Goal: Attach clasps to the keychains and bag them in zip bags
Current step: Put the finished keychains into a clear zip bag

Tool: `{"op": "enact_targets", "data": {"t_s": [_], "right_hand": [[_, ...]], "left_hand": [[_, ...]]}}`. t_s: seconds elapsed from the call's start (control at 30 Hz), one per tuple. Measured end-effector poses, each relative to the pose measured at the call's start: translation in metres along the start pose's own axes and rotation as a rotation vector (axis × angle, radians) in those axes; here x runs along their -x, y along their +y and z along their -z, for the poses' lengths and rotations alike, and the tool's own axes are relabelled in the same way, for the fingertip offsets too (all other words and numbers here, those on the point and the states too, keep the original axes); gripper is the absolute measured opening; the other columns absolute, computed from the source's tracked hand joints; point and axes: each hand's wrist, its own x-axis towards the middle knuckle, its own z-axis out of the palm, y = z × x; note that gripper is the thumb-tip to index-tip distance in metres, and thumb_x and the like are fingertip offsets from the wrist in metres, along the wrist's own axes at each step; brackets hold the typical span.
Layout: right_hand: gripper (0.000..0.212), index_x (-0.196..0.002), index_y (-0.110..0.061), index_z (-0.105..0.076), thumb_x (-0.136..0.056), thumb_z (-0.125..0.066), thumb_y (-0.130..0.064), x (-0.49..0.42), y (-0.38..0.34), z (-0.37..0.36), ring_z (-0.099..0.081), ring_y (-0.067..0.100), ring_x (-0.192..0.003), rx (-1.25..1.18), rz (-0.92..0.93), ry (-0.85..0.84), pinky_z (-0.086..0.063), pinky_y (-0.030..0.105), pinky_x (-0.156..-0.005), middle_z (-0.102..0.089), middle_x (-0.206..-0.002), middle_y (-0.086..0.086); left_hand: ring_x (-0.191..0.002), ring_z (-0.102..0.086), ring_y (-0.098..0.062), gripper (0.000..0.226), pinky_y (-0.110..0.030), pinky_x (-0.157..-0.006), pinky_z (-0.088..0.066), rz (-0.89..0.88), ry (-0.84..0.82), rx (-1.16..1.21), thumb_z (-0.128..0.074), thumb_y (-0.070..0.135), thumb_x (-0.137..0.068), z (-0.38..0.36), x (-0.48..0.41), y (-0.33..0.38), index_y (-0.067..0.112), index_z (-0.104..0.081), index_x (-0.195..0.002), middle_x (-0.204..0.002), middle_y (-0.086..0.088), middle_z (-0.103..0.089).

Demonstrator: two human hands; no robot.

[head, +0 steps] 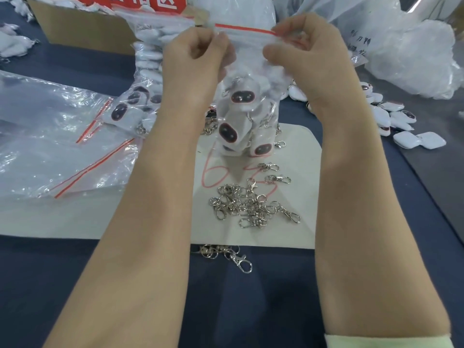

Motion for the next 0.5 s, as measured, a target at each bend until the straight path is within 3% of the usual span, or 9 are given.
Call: {"op": "enact_targets", "data": {"t_s": [0.07,0.13,0.2,0.3,0.37,0.5], "right_hand": [[0.031,-0.115,-0.025,-0.061,-0.086,-0.066,-0.037,-0.002,-0.005,0.001,-0.058,-0.001,-0.090,0.177,0.045,0.025,-0.041,0.004,-0.074,-0.062,-0.103,-0.010],[0.031,-0.114,-0.025,-0.066,-0.090,-0.059,-0.044,-0.002,-0.011,0.000,-0.057,-0.003,-0.089,0.286,0.088,0.019,-0.044,0.011,-0.081,-0.063,-0.096,-0.015],[0.025,-0.103,-0.021,-0.071,-0.093,-0.054,-0.037,-0.002,-0.014,-0.002,-0.058,-0.001,-0.086,0.327,0.115,-0.019,-0.044,0.017,-0.083,-0.065,-0.086,-0.016],[0.018,-0.095,-0.016,-0.070,-0.093,-0.057,-0.028,-0.002,-0.014,-0.005,-0.055,0.001,-0.075,0.288,0.123,-0.073,-0.045,0.019,-0.079,-0.064,-0.074,-0.013],[0.015,-0.095,-0.013,-0.068,-0.092,-0.059,-0.024,-0.003,-0.012,-0.007,-0.059,0.009,-0.079,0.261,0.124,-0.077,-0.049,0.027,-0.084,-0.064,-0.074,-0.009],[0.014,-0.094,-0.009,-0.067,-0.091,-0.061,-0.020,-0.005,-0.010,-0.010,-0.060,0.009,-0.080,0.247,0.143,-0.073,-0.050,0.026,-0.083,-0.066,-0.078,-0.002]], "left_hand": [[-0.081,-0.070,-0.008,0.012,-0.018,-0.072,-0.052,-0.035,-0.034,-0.005,-0.054,0.014,-0.095,-0.003,0.002,0.003,0.010,-0.062,-0.087,-0.079,0.002,-0.068],[-0.085,-0.070,-0.015,0.010,-0.022,-0.073,-0.053,-0.074,-0.083,-0.028,-0.054,0.013,-0.094,-0.007,0.003,0.004,0.011,-0.061,-0.087,-0.083,-0.002,-0.068],[-0.086,-0.069,-0.020,0.009,-0.028,-0.075,-0.053,-0.113,-0.112,-0.084,-0.055,0.014,-0.094,-0.009,0.003,0.004,0.012,-0.060,-0.086,-0.087,-0.006,-0.068],[-0.075,-0.069,-0.014,0.008,-0.030,-0.073,-0.054,-0.124,-0.096,-0.108,-0.056,0.013,-0.094,-0.011,0.004,0.003,0.012,-0.058,-0.087,-0.084,-0.006,-0.066],[-0.072,-0.069,-0.011,0.006,-0.030,-0.071,-0.055,-0.110,-0.082,-0.076,-0.055,0.012,-0.094,-0.011,0.004,0.003,0.012,-0.057,-0.088,-0.083,-0.005,-0.066],[-0.071,-0.069,-0.008,0.006,-0.029,-0.072,-0.058,-0.125,-0.066,-0.137,-0.054,0.012,-0.094,-0.009,0.003,0.003,0.010,-0.057,-0.090,-0.080,-0.003,-0.066]]}}
